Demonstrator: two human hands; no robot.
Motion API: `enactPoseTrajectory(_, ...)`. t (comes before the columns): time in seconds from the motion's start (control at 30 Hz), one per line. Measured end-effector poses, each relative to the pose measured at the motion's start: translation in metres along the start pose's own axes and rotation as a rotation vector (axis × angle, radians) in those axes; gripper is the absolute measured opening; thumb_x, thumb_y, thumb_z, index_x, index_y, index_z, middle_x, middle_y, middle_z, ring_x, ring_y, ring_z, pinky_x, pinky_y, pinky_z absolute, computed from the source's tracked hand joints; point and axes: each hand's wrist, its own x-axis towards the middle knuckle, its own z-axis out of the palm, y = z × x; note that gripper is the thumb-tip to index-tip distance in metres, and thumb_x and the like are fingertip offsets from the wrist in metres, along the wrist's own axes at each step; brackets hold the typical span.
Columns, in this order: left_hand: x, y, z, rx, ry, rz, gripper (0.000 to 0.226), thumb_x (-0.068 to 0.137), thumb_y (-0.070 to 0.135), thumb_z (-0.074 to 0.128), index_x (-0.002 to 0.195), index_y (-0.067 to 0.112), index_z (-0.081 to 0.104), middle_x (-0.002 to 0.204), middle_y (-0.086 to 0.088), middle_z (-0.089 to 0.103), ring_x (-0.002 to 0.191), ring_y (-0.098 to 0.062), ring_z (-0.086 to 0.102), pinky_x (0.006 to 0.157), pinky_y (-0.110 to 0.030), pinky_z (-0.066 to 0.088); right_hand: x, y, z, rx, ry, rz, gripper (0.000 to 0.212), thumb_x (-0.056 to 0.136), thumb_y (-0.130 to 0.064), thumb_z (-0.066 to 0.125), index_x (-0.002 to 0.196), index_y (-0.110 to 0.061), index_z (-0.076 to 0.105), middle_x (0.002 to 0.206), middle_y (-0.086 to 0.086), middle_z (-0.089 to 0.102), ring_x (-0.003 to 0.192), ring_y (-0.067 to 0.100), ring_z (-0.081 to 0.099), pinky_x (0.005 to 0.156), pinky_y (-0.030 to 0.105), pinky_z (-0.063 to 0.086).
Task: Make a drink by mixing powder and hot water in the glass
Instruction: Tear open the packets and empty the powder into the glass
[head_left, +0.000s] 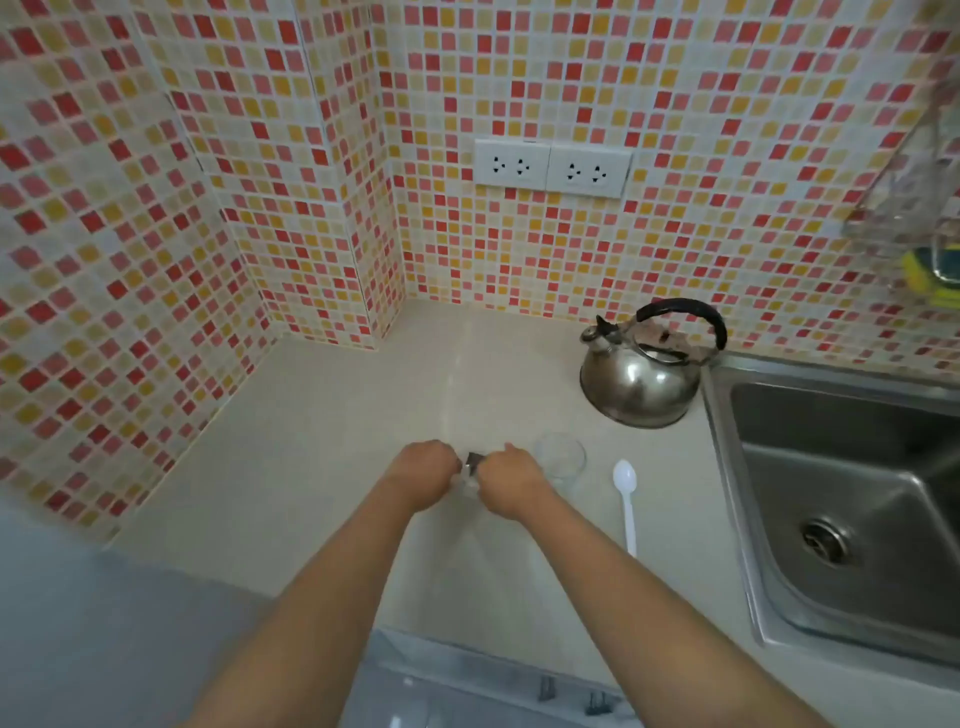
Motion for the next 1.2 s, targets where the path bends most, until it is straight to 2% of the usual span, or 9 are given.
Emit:
enactPoseTrajectory(0.17,0.0,0.012,0.021,-0.085,-0.026,-0.027,0.028,0.092,0.019,0.047,0.105,0.003,0.066,0.112,-0.017,0.064,0.104,-0.035,0.063,0.082,-0.038,0.048,0.009,-0.006,0.032,-0.037,0.018,-0.036,0.033,0.089,-0.005,0.046,0.119,-0.002,0.059,0.126,0.02,0.057,0.114,0.033,0.054,0.101,0.04,0.038)
enactPoseTrajectory(0.3,0.005,0.017,0.028,-0.148,0.026,-0.051,0.026,0.094,0.013,0.044,0.106,-0.001,0.062,0.113,-0.019,0.061,0.102,-0.035,0.061,0.084,-0.038,0.045,0.012,-0.004,0.039,-0.038,0.091,-0.047,0.033,0.09,0.001,0.04,0.118,0.002,0.059,0.124,0.023,0.059,0.112,0.035,0.056,0.098,0.041,0.04)
enactPoseTrajectory(0.47,0.008,0.022,0.03,-0.063,0.065,-0.008,0.028,0.096,0.006,0.04,0.115,-0.002,0.06,0.118,-0.021,0.061,0.109,-0.036,0.059,0.087,-0.039,0.046,0.012,-0.004,0.039,0.017,0.043,-0.026,0.034,0.089,0.005,0.039,0.117,0.004,0.058,0.121,0.024,0.06,0.109,0.038,0.057,0.095,0.043,0.044)
enactPoseTrajectory(0.63,0.01,0.022,0.022,-0.068,0.04,-0.026,0.028,0.092,0.006,0.041,0.106,0.002,0.065,0.115,-0.017,0.066,0.106,-0.032,0.062,0.084,-0.036,0.045,0.01,-0.003,0.02,0.109,0.101,0.046,0.011,0.075,-0.003,0.068,0.085,-0.005,0.071,0.088,0.016,0.072,0.08,0.029,0.07,0.069,0.032,0.054)
enactPoseTrajectory(0.73,0.011,0.019,0.009,-0.1,0.07,-0.027,0.031,0.091,0.007,0.042,0.111,0.008,0.067,0.113,-0.015,0.069,0.105,-0.031,0.064,0.082,-0.035,0.047,0.009,-0.003,0.008,0.269,0.068,0.13,0.027,0.088,0.0,0.047,0.11,-0.001,0.063,0.113,0.02,0.065,0.104,0.035,0.063,0.085,0.041,0.049)
enactPoseTrajectory(0.83,0.013,0.011,-0.009,-0.118,0.122,-0.037,0.035,0.093,0.014,0.043,0.116,0.017,0.069,0.113,-0.011,0.07,0.103,-0.029,0.065,0.081,-0.032,0.049,0.011,0.002,-0.01,0.408,0.137,0.202,0.026,0.088,-0.001,0.047,0.108,0.0,0.064,0.113,0.02,0.062,0.105,0.036,0.061,0.085,0.04,0.047)
enactPoseTrajectory(0.93,0.012,0.009,-0.036,-0.156,0.165,-0.058,0.033,0.093,0.018,0.044,0.112,0.017,0.072,0.111,-0.011,0.071,0.104,-0.03,0.065,0.082,-0.032,0.05,0.013,0.008,-0.034,0.601,0.213,0.243,0.018,0.08,-0.004,0.06,0.096,-0.002,0.069,0.104,0.019,0.066,0.096,0.036,0.065,0.079,0.037,0.05)
enactPoseTrajectory(1.07,0.011,0.012,-0.076,-0.276,0.189,-0.1,0.028,0.087,0.015,0.05,0.099,0.013,0.076,0.101,-0.012,0.073,0.094,-0.03,0.068,0.077,-0.033,0.052,0.008,0.021,-0.065,0.9,0.304,0.321,0.023,0.082,-0.001,0.058,0.099,-0.007,0.072,0.098,0.014,0.073,0.088,0.03,0.071,0.078,0.031,0.055)
enactPoseTrajectory(1.2,0.013,0.025,-0.109,-0.505,0.18,-0.141,0.017,0.085,0.01,0.061,0.09,0.006,0.076,0.087,-0.011,0.076,0.077,-0.023,0.073,0.079,-0.035,0.06,-0.014,0.038,-0.091,1.086,0.413,0.418,0.022,0.087,-0.006,0.062,0.109,-0.007,0.062,0.071,0.001,0.06,0.055,0.016,0.063,0.057,0.016,0.046)
